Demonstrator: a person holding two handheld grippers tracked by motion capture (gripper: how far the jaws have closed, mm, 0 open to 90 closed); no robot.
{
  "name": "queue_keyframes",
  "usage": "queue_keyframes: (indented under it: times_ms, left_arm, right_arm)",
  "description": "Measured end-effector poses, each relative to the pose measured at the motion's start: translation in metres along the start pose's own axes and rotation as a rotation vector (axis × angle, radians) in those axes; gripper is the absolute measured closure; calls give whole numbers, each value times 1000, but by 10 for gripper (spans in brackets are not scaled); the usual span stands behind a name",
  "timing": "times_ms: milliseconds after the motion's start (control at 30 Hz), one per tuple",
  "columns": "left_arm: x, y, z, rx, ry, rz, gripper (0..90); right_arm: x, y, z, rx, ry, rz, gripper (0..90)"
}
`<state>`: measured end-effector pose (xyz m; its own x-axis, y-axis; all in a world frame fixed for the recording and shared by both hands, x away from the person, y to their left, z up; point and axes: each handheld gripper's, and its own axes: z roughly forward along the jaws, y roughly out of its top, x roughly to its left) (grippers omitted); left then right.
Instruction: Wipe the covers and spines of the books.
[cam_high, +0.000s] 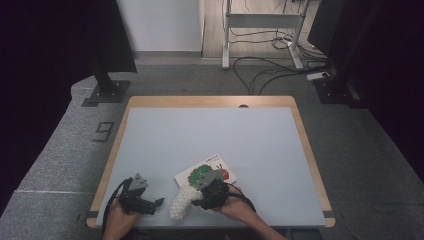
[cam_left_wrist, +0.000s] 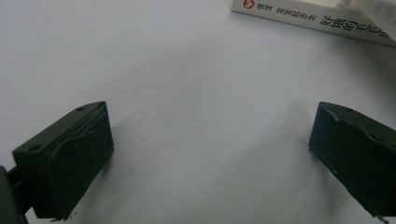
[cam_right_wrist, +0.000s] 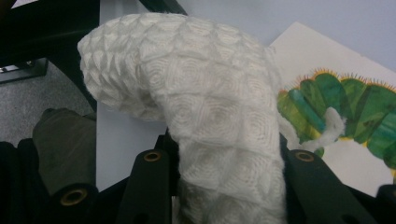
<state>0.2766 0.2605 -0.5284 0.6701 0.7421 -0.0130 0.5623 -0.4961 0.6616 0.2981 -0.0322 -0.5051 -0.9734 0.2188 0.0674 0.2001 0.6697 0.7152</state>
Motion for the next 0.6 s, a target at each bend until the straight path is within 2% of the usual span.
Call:
queue_keyframes:
  times_ms: [433,600]
  left_arm:
    - [0,0,0,0,1,2,0]
    - [0,0,0,0,1,2,0]
  right_arm:
    - [-17,19,16,13,-35,7,654]
    - [-20,21,17,16,-32,6,657]
